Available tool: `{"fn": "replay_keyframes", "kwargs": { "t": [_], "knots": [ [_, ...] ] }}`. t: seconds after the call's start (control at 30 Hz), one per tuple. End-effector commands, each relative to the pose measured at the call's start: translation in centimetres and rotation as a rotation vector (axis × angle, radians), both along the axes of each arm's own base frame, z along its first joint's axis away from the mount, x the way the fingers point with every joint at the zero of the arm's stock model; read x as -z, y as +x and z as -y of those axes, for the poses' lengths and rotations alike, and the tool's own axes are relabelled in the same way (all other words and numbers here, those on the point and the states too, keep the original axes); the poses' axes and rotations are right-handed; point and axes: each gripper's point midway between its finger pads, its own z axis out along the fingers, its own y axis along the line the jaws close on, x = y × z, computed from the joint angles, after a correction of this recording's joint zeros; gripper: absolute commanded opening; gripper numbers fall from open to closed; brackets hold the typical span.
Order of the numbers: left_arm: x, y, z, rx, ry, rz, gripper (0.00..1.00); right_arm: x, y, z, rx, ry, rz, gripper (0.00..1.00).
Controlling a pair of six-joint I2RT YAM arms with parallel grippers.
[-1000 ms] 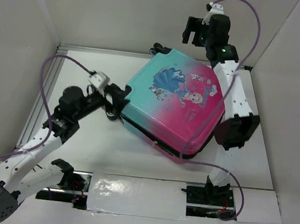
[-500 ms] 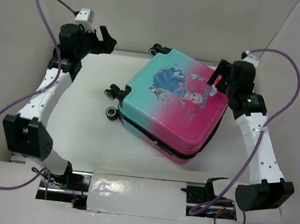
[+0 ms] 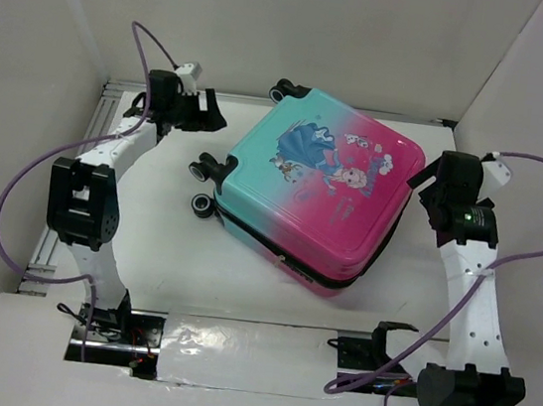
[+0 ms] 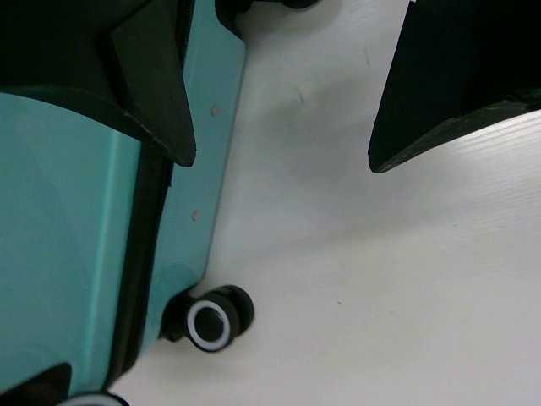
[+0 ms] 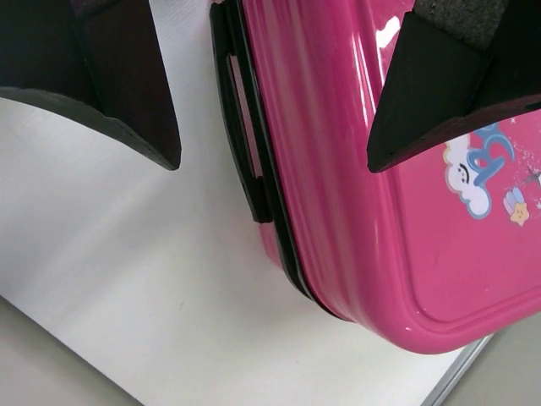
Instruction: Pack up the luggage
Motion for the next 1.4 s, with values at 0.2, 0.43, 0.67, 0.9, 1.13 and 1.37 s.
{"fn": "replay_keyframes", "kwargs": {
  "t": [0.2,0.43,0.67,0.9,1.13,1.37],
  "knots": [
    [-0.2,-1.8,5.5,0.188,0.031,0.048,0.95,6.7,-0.6,0.1,0.031,0.059,-0.12,0.98],
    [0.0,-7.6,10.5,0.336,0.07,0.085,0.95,10.9,3.2,-1.5,-0.096,0.096,-0.182,1.0],
    [0.1,-12.8,14.6,0.446,0.057,0.115,0.93,11.2,10.4,-4.5,-0.244,0.107,-0.145,1.0],
    [-0.8,-16.7,16.0,0.502,0.026,0.192,0.93,11.1,17.9,-8.3,-0.374,0.046,-0.14,1.0],
    [2.1,-17.9,13.5,0.561,0.007,0.269,0.93,9.3,24.1,-8.8,-0.471,-0.008,-0.117,1.0],
    [3.1,-22.7,10.9,0.586,-0.089,0.317,0.93,4.9,25.3,-6.5,-0.523,0.045,-0.011,1.0]
  ]
}}
